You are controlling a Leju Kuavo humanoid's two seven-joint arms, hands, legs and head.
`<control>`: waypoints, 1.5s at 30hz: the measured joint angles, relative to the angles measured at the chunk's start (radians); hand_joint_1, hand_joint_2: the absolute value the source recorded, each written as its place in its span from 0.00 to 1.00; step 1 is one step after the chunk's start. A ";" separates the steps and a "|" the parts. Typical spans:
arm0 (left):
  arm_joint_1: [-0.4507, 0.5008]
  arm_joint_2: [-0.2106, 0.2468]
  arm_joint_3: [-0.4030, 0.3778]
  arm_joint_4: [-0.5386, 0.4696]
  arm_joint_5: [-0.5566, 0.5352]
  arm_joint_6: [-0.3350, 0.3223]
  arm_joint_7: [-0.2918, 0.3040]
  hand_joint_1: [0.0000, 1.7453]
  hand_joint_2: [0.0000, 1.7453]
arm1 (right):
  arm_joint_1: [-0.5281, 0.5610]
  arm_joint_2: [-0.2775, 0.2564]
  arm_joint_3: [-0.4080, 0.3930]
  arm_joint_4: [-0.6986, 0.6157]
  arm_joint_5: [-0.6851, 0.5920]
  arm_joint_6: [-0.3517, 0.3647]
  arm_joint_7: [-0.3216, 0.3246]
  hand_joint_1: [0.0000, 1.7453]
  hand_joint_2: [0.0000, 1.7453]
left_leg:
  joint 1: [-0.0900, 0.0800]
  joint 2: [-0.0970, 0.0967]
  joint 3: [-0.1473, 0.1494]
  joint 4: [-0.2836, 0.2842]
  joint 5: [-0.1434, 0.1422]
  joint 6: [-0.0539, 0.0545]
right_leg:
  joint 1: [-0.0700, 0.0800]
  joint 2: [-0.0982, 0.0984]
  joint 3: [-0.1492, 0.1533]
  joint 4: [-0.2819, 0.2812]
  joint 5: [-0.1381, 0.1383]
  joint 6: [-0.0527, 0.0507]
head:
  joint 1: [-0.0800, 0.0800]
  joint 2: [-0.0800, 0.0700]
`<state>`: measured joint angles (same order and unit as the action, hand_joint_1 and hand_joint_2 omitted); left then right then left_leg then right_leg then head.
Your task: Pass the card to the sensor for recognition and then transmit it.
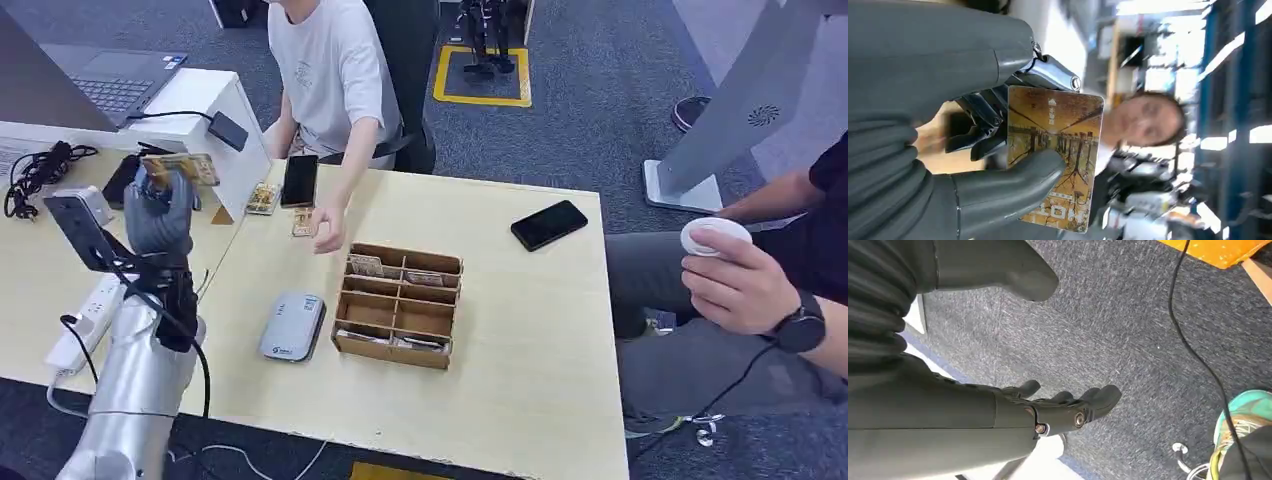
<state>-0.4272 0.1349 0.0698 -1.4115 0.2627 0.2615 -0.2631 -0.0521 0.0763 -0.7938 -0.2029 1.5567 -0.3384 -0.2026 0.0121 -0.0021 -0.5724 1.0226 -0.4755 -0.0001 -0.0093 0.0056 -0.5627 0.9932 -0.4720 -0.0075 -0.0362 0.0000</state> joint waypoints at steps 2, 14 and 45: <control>-0.047 0.023 0.002 0.000 -0.153 0.079 -0.031 1.00 1.00 | 0.000 0.000 0.004 0.000 0.003 0.011 0.010 0.00 1.00 | 0.000 0.000 0.000 0.000 0.000 -0.001 | 0.000 0.000 0.000 0.000 0.000 0.000 | 0.000 0.000; -0.090 0.089 -0.032 0.015 -0.790 0.308 -0.049 1.00 1.00 | -0.005 0.000 0.025 0.000 0.011 0.044 0.005 0.00 1.00 | 0.000 0.001 0.000 0.000 0.000 -0.001 | 0.000 0.002 -0.001 0.000 0.000 0.000 | 0.000 0.000; -0.079 0.158 -0.188 0.195 -1.155 0.334 0.009 0.00 1.00 | -0.023 -0.003 0.067 0.000 -0.027 0.047 -0.005 0.00 1.00 | 0.000 0.002 0.000 0.000 0.000 -0.001 | 0.000 0.003 -0.001 0.000 0.000 0.000 | 0.000 0.000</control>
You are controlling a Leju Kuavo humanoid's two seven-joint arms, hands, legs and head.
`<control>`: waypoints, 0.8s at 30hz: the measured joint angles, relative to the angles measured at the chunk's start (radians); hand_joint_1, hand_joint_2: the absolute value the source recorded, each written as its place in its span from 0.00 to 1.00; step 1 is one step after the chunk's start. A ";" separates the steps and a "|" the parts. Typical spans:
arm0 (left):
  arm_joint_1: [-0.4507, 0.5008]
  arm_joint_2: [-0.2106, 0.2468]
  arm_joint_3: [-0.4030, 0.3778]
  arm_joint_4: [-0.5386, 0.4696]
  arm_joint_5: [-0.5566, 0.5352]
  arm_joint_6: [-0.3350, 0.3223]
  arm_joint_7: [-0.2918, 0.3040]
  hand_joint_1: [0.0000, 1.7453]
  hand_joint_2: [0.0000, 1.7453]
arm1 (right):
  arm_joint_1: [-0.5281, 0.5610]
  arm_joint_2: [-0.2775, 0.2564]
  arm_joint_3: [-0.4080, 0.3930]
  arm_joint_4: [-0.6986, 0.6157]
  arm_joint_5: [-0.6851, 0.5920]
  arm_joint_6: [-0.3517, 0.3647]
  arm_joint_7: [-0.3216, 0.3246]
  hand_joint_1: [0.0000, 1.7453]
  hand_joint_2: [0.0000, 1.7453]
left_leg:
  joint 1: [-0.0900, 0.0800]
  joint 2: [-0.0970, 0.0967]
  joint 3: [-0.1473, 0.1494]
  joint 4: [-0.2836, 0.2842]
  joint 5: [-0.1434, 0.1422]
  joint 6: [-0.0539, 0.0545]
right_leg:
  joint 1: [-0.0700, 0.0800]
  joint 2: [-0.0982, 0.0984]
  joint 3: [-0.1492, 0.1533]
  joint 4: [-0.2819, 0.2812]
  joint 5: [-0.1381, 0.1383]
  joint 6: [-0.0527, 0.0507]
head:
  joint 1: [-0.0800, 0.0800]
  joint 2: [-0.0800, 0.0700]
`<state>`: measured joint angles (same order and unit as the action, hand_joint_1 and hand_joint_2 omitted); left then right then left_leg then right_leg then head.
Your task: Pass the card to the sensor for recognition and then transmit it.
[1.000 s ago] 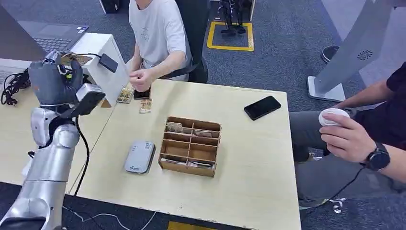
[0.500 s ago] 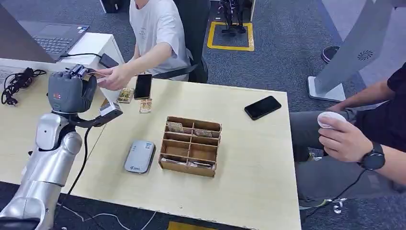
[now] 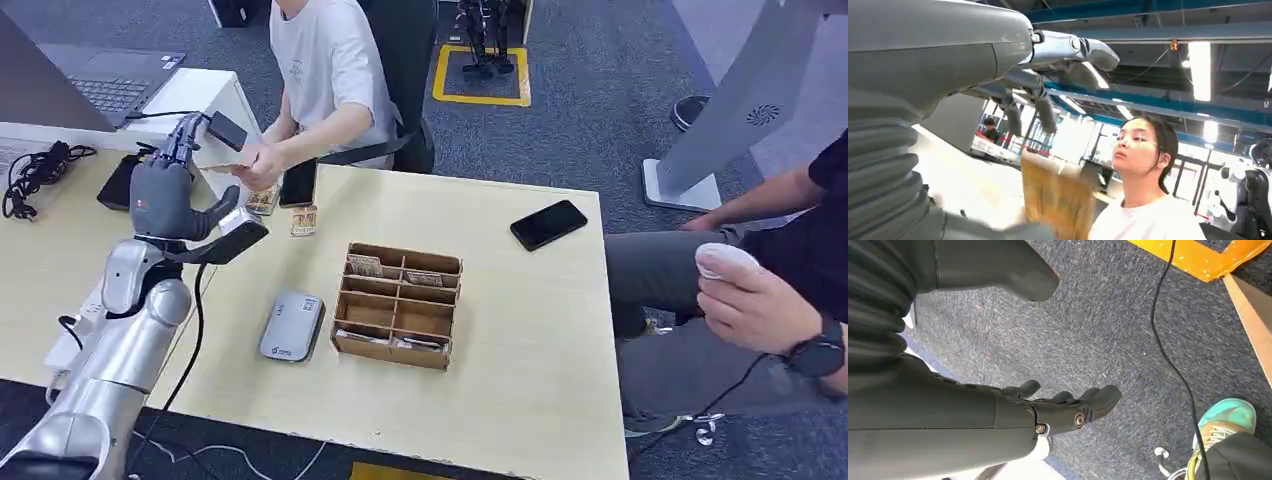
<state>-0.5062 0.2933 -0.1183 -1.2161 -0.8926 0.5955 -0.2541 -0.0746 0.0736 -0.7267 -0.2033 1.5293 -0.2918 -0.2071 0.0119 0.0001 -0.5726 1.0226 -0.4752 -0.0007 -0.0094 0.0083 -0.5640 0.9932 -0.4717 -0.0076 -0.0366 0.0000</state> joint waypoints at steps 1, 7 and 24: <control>0.000 -0.002 0.000 0.000 0.001 0.000 0.000 0.00 1.00 | 0.000 0.000 0.000 0.000 0.000 0.000 0.000 0.00 1.00 | 0.000 0.000 0.000 0.000 0.000 0.000 | 0.000 0.000 0.000 0.000 0.000 0.000 | 0.000 0.000; 0.000 -0.011 -0.003 0.000 0.019 -0.010 0.000 0.00 1.00 | 0.000 0.000 0.000 0.000 0.000 -0.002 0.000 0.00 1.00 | 0.000 0.000 0.000 0.000 0.000 0.000 | 0.000 0.000 0.000 0.000 0.000 0.000 | 0.000 0.000; 0.476 0.103 0.003 -0.572 0.310 -0.358 -0.172 0.00 1.00 | 0.075 -0.027 -0.048 -0.003 -0.095 -0.021 0.018 0.00 1.00 | 0.000 0.002 0.000 -0.001 -0.006 0.001 | 0.000 0.003 0.000 -0.001 -0.005 0.002 | 0.001 0.000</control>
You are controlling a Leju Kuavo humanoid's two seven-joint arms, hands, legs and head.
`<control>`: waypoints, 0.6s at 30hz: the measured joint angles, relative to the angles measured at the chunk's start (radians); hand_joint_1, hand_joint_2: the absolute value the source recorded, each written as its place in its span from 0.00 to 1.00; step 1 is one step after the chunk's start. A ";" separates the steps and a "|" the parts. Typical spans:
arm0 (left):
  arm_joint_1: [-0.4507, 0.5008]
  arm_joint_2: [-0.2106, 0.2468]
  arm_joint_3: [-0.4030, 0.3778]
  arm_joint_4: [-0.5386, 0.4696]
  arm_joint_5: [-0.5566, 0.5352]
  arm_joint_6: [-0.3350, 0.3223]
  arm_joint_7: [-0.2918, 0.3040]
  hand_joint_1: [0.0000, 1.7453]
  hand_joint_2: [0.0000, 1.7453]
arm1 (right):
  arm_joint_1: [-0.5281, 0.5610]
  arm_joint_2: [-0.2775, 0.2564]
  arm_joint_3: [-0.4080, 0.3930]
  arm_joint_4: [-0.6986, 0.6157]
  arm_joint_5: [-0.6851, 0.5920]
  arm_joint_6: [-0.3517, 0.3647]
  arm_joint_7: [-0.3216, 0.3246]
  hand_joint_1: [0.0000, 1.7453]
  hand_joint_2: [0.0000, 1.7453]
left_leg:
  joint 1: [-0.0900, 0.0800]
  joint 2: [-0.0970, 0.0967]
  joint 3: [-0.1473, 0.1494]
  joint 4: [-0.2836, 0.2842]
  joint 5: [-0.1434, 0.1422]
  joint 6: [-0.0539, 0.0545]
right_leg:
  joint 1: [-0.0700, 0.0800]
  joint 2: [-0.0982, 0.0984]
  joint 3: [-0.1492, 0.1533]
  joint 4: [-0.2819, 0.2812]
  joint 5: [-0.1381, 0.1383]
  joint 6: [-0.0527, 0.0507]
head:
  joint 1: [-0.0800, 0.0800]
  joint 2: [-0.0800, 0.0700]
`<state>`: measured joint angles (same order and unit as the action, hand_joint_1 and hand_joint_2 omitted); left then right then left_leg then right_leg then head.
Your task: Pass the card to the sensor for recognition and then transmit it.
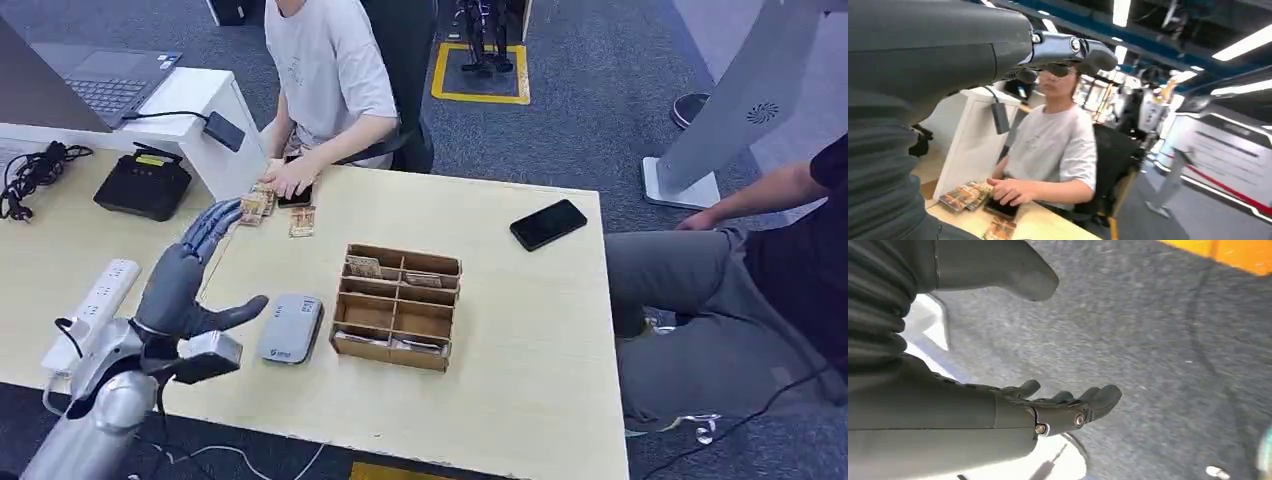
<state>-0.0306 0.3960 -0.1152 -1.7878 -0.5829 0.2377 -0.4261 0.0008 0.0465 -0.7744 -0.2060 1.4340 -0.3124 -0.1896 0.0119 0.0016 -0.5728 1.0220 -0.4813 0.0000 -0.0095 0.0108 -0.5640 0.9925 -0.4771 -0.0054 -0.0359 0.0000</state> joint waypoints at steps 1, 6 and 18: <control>0.028 0.008 0.001 -0.040 0.001 0.000 -0.005 0.00 1.00 | 0.002 -0.003 -0.004 -0.001 -0.001 0.002 0.001 0.00 1.00 | 0.000 -0.001 0.000 0.000 0.000 0.001 | 0.000 -0.001 0.000 0.000 0.000 0.000 | 0.000 0.000; 0.102 0.028 0.011 -0.135 0.023 -0.020 -0.032 0.00 1.00 | 0.001 -0.008 -0.016 -0.007 -0.007 0.001 0.001 0.00 1.00 | 0.000 -0.001 0.000 0.000 0.000 0.001 | 0.000 -0.002 0.002 0.000 0.000 0.000 | 0.000 0.000; 0.293 -0.006 0.033 -0.188 -0.101 0.027 -0.105 0.00 1.00 | 0.002 -0.013 -0.047 -0.020 0.012 0.010 0.001 0.00 1.00 | 0.000 -0.001 0.001 0.000 0.000 0.002 | 0.000 -0.002 0.002 0.000 0.000 0.000 | -0.001 0.000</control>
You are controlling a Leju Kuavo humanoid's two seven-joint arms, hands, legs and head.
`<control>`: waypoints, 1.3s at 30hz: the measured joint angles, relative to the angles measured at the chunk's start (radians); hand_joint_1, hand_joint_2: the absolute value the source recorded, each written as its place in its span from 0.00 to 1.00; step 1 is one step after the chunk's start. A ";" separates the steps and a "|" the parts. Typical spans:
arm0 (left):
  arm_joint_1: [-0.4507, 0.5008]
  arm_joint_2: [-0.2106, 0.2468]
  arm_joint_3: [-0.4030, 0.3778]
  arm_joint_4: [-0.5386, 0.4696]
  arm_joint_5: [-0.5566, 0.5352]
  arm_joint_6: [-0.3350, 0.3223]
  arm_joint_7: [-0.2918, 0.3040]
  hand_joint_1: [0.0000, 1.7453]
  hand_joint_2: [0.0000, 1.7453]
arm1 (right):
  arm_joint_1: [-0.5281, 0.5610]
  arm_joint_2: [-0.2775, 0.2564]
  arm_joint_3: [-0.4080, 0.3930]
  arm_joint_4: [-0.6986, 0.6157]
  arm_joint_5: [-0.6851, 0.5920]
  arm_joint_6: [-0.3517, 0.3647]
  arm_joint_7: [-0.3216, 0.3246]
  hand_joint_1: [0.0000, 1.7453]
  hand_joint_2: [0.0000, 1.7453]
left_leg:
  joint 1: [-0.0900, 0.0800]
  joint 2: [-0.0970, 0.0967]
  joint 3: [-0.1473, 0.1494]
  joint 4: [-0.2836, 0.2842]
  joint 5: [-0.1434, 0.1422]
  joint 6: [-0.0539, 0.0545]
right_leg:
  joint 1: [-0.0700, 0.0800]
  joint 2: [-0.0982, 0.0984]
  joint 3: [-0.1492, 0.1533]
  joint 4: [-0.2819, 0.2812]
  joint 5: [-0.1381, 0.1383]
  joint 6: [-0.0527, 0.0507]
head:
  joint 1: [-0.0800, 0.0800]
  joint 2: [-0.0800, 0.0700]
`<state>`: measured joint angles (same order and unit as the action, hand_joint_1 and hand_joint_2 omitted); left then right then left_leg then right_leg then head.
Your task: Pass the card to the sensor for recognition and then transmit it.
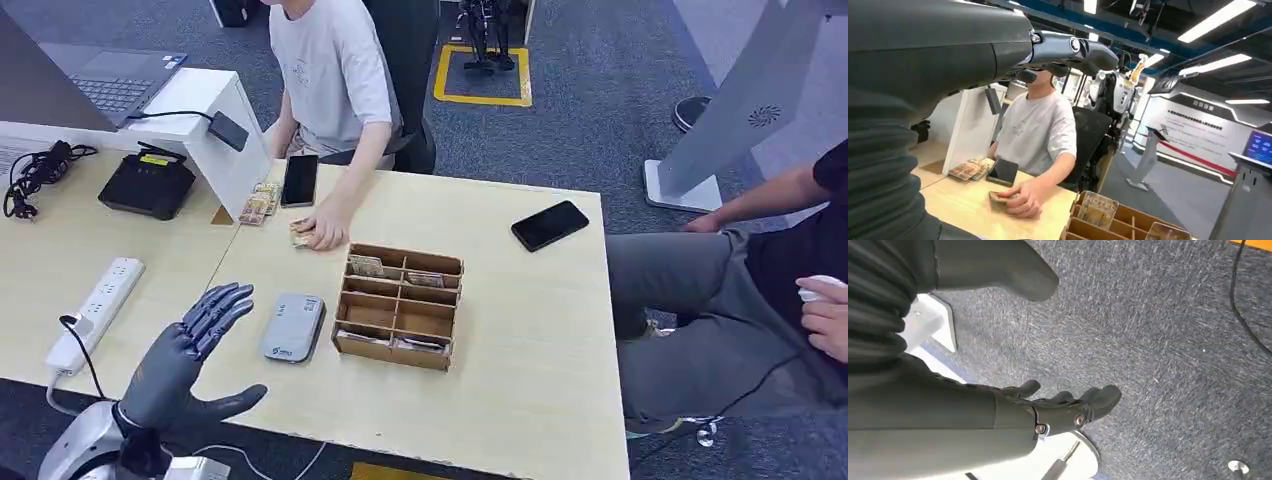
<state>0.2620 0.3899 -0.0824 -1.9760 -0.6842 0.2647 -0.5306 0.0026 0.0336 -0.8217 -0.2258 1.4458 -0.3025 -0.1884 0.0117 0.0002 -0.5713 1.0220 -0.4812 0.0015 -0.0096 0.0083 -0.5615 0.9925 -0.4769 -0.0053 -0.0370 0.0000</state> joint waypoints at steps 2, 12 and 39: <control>0.002 -0.002 -0.011 0.002 -0.064 0.017 0.018 0.00 1.00 | 0.000 0.000 -0.001 -0.001 0.009 0.005 0.008 0.00 1.00 | 0.000 0.000 0.000 0.000 0.000 0.000 | 0.000 0.000 0.000 0.000 0.000 0.000 | 0.000 0.000; -0.118 0.019 -0.274 0.154 -0.379 0.095 0.143 0.00 1.00 | -0.013 -0.005 -0.001 -0.001 0.054 0.021 0.024 0.00 1.00 | 0.000 -0.001 0.001 0.000 0.000 0.000 | 0.000 -0.001 0.000 0.000 0.001 0.000 | 0.001 0.000; -0.393 -0.051 -0.520 0.496 -0.507 0.112 0.361 0.00 1.00 | -0.048 -0.002 0.020 0.001 0.098 0.042 0.033 0.00 1.00 | 0.000 -0.001 0.000 0.000 0.003 0.001 | 0.000 -0.002 0.000 0.000 0.003 -0.001 | 0.001 0.000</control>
<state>-0.1309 0.3387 -0.6020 -1.4797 -1.1913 0.3769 -0.1697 -0.0458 0.0317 -0.8015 -0.2251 1.5438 -0.2609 -0.1556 0.0112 -0.0006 -0.5714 1.0223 -0.4786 0.0025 -0.0098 0.0065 -0.5620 0.9925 -0.4740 -0.0061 -0.0362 0.0000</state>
